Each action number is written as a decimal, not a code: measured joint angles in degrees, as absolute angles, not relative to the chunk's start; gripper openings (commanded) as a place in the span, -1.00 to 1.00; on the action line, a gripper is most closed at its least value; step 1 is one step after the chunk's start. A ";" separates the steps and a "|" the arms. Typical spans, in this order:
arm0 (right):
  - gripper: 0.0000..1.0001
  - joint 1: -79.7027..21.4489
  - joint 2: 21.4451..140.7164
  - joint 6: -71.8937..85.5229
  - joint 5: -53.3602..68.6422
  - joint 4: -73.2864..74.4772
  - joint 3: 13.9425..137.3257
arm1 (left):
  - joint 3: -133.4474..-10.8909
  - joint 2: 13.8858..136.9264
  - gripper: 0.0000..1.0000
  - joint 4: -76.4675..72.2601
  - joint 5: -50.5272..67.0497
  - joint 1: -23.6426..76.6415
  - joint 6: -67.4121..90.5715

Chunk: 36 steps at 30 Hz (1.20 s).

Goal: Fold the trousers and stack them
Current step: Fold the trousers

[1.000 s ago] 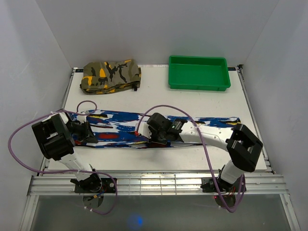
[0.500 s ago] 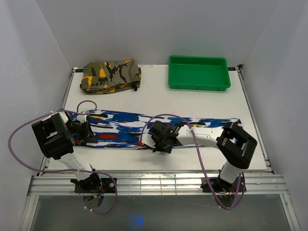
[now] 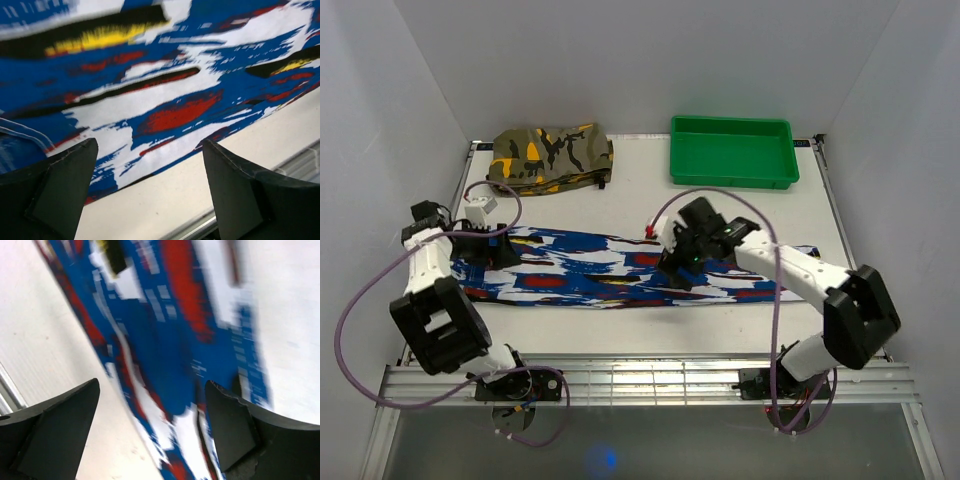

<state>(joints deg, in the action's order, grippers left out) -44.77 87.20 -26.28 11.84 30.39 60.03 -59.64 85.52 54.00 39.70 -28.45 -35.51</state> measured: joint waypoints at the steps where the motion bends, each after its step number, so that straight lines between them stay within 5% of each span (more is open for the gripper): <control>1: 0.85 -41.58 84.62 -26.33 12.45 31.09 60.86 | -60.29 82.83 0.96 53.69 40.62 -28.45 -36.36; 6: 0.86 -28.16 76.20 -26.30 15.75 31.62 61.06 | -61.21 73.49 0.96 52.03 44.82 -28.32 -39.59; 11: 0.79 -20.43 79.64 -26.13 15.33 33.10 56.21 | -60.75 76.58 0.96 49.60 45.47 -28.01 -37.41; 17: 0.77 -11.99 86.63 -30.55 10.92 34.61 48.14 | -60.99 90.35 0.59 47.66 39.27 -27.94 -34.04; 25: 0.74 2.81 88.18 -40.36 7.90 30.92 47.44 | -56.60 92.47 0.02 43.00 25.67 -28.16 -31.94; 31: 0.78 8.32 89.49 -44.62 9.98 32.01 49.60 | -52.12 90.11 0.27 41.93 26.09 -28.23 -35.07; 35: 0.81 7.97 89.69 -45.63 11.57 36.75 51.77 | -52.29 86.80 0.95 48.16 30.04 -28.40 -39.66; 36: 0.81 7.55 89.52 -45.50 12.14 38.00 52.40 | -53.08 85.91 0.96 49.93 31.77 -28.45 -40.36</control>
<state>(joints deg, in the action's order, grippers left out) 7.55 89.52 -45.50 12.14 38.00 52.40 -53.08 85.91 49.93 31.77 -28.45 -40.36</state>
